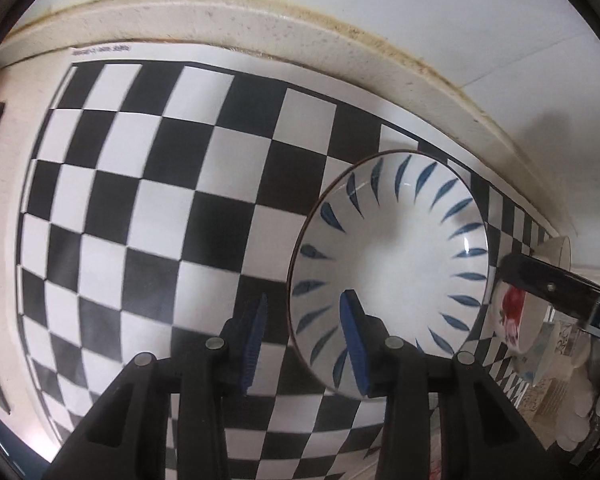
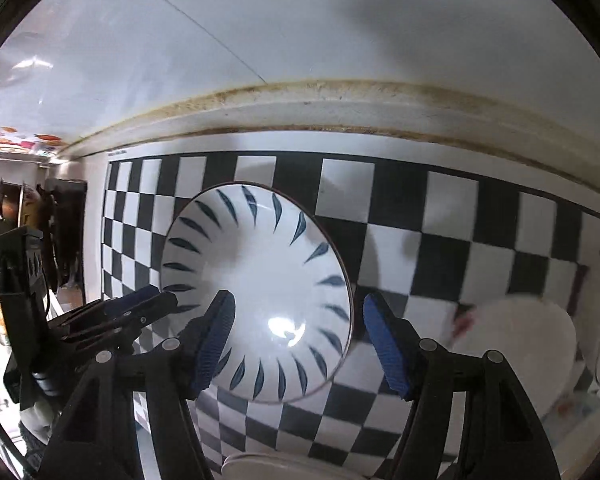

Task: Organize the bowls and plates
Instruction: 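Grasp the rim of the blue-striped plate with both grippers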

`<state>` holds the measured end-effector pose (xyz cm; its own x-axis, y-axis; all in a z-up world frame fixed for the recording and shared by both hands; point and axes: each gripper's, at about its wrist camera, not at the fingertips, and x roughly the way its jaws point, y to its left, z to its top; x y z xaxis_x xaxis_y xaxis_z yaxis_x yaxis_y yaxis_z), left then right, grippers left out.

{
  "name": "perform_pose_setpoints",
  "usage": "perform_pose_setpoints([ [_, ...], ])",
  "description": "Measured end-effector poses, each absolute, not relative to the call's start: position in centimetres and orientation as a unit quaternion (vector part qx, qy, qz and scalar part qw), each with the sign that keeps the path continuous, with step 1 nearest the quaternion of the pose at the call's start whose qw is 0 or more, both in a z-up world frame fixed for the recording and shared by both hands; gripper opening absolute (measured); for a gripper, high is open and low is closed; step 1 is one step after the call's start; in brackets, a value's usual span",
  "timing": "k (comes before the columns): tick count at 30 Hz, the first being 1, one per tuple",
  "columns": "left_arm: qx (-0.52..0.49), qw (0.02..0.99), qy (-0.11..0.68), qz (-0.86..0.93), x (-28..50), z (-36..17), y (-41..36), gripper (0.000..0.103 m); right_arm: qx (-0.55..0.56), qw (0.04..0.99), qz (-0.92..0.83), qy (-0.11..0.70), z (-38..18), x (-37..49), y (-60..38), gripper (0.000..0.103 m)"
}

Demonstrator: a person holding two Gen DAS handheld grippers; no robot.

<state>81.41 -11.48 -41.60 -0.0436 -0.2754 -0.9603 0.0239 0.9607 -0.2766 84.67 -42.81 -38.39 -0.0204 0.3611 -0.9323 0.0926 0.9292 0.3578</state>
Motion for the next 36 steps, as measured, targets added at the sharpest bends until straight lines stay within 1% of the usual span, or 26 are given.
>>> perform_pose_setpoints([
  [6, -0.069, 0.678, 0.721, -0.124, 82.2, -42.9, -12.9, 0.035, 0.157, 0.656, 0.102, 0.731, -41.4, 85.7, -42.7, 0.068],
  [9, -0.055, 0.676, 0.723, -0.132, 82.3, -43.4, -13.6, 0.032, 0.154, 0.652, 0.100, 0.735, -42.2, 85.8, -42.9, 0.063],
  [10, -0.046, 0.680, 0.720, -0.130, 82.2, -43.3, -13.8, 0.032, 0.156, 0.650, 0.102, 0.737, -42.5, 85.8, -42.9, 0.055],
  [12, -0.040, 0.684, 0.717, -0.130, 82.2, -43.2, -13.9, 0.032, 0.160, 0.640, 0.102, 0.745, -43.2, 85.7, -43.0, 0.044],
  [13, -0.040, 0.685, 0.716, -0.129, 82.2, -43.1, -13.9, 0.031, 0.151, 0.640, 0.099, 0.747, -43.4, 85.7, -43.0, 0.035],
  [14, -0.042, 0.686, 0.715, -0.127, 82.1, -43.1, -13.8, 0.031, 0.137, 0.644, 0.094, 0.747, -43.4, 85.7, -43.0, 0.031],
  [15, -0.045, 0.686, 0.715, -0.125, 82.2, -43.1, -14.0, 0.030, 0.133, 0.644, 0.089, 0.748, -43.4, 85.6, -43.2, 0.024],
  [16, -0.045, 0.687, 0.715, -0.121, 82.2, -43.1, -14.0, 0.027, 0.137, 0.643, 0.092, 0.747, -43.4, 85.6, -43.5, 0.023],
  [25, -0.044, 0.689, 0.714, -0.115, 81.3, -42.0, -13.9, 0.027, 0.140, 0.645, 0.104, 0.744, -42.5, 84.2, -44.0, 0.020],
  [30, -0.042, 0.694, 0.709, -0.119, 81.0, -40.5, -13.7, 0.027, 0.145, 0.651, 0.109, 0.737, -40.8, 83.3, -43.9, 0.020],
  [36, -0.034, 0.705, 0.697, -0.128, 80.7, -37.4, -13.3, 0.027, 0.146, 0.661, 0.116, 0.727, -37.9, 81.7, -44.2, 0.019],
])
